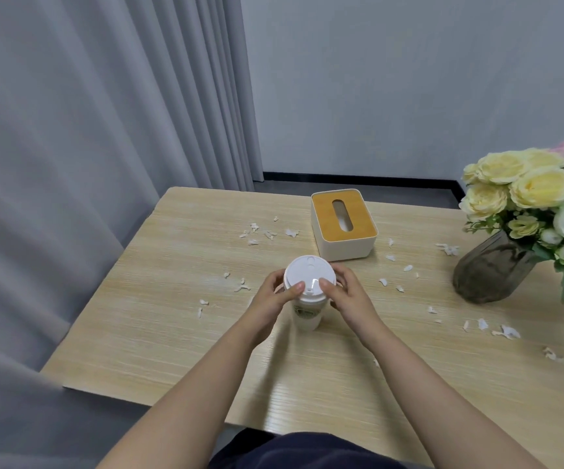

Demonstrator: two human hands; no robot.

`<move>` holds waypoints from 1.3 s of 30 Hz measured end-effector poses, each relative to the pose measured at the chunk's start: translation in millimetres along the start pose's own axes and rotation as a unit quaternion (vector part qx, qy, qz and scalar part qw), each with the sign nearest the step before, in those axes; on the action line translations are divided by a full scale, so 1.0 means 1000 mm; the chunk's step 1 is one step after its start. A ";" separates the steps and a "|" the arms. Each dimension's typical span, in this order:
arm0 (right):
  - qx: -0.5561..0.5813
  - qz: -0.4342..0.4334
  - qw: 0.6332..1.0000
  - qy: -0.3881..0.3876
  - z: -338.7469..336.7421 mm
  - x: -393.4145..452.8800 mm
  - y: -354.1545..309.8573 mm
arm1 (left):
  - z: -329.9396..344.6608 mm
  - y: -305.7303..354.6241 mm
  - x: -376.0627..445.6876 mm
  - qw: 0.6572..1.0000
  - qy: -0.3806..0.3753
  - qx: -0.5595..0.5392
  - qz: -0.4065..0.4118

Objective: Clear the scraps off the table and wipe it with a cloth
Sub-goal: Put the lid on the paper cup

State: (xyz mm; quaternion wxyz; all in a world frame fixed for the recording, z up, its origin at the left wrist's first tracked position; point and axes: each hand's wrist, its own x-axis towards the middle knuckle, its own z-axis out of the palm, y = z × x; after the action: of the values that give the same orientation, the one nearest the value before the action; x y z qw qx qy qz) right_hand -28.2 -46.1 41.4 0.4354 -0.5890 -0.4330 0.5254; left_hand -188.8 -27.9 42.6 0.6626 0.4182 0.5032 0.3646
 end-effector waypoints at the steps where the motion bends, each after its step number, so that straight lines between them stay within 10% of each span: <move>1: 0.009 -0.001 1.000 0.005 0.000 0.000 -0.002 | 0.002 0.002 -0.001 1.000 0.002 0.003 -0.009; 18: 0.008 -0.037 0.999 -0.028 0.022 0.052 -0.053 | -0.022 0.055 0.022 0.992 0.113 0.052 0.002; 39: -0.016 -0.013 1.000 -0.021 0.246 0.246 -0.112 | -0.269 0.146 0.165 0.992 0.128 0.020 -0.002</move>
State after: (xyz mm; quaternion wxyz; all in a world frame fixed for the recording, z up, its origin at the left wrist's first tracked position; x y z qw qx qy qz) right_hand -261.7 233.5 73.2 0.4236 -0.5789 -0.4582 0.5249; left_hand -421.2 228.2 78.6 0.5847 0.3806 0.5920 0.4036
